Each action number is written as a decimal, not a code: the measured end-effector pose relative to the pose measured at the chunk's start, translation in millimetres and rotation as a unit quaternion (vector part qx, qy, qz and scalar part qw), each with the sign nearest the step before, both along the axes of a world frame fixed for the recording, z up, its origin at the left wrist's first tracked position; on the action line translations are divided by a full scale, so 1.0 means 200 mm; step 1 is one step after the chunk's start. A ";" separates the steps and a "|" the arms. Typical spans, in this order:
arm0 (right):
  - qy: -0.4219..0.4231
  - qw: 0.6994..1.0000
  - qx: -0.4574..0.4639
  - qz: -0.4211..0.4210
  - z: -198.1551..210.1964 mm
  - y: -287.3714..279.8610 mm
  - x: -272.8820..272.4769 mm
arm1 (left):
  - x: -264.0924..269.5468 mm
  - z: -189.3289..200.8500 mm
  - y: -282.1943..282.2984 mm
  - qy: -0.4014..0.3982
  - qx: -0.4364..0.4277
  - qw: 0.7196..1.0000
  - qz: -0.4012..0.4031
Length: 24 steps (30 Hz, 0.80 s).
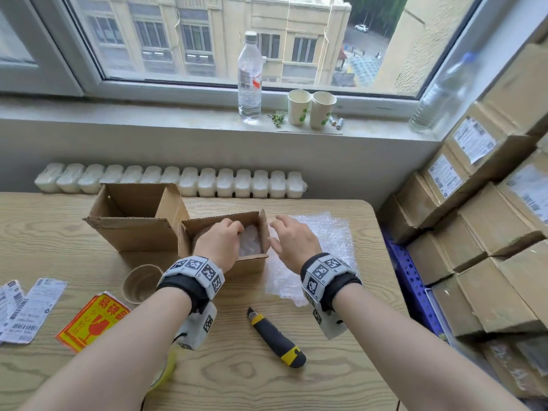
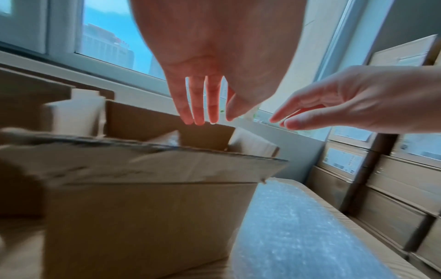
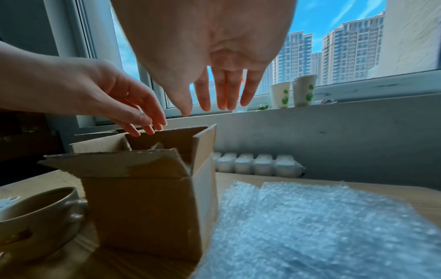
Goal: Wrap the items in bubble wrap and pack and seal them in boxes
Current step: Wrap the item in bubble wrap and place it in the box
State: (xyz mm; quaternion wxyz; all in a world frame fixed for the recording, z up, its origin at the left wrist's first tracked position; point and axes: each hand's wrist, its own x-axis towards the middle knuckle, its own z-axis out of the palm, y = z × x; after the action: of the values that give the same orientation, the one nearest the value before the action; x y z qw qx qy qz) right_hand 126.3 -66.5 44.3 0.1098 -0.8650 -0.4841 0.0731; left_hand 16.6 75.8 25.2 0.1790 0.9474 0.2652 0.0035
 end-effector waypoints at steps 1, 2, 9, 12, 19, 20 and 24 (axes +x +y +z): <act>0.000 1.000 -0.011 -0.009 0.01 -0.04 0.03 | 0.03 0.02 -0.05 -0.015 0.009 1.000 -0.016; -0.001 1.000 -0.021 -0.018 0.02 -0.08 0.06 | 0.07 0.03 -0.10 -0.031 0.015 0.999 -0.036; 0.010 0.995 -0.079 -0.064 -0.08 -0.42 0.22 | 0.28 -0.05 -0.46 -0.024 0.016 0.989 -0.142; 0.028 0.991 -0.106 -0.076 -0.17 -0.55 0.27 | 0.32 -0.14 -0.55 0.027 0.031 0.984 -0.172; 0.110 0.978 -0.157 -0.087 -0.47 -0.77 0.33 | 0.31 -0.42 -0.64 0.186 -0.030 0.967 -0.174; 0.118 0.976 -0.158 -0.089 -0.51 -0.79 0.34 | 0.31 -0.46 -0.64 0.202 -0.040 0.964 -0.167; 0.138 0.975 -0.156 -0.081 -0.62 -0.83 0.36 | 0.32 -0.56 -0.65 0.230 -0.101 0.965 -0.077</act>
State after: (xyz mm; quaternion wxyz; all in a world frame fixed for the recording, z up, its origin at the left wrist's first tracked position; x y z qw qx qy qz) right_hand 198.2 -232.4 -79.2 0.0447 -0.8894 -0.3754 0.2568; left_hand 81.6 -55.1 -86.3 0.2081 0.9172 0.2247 -0.2547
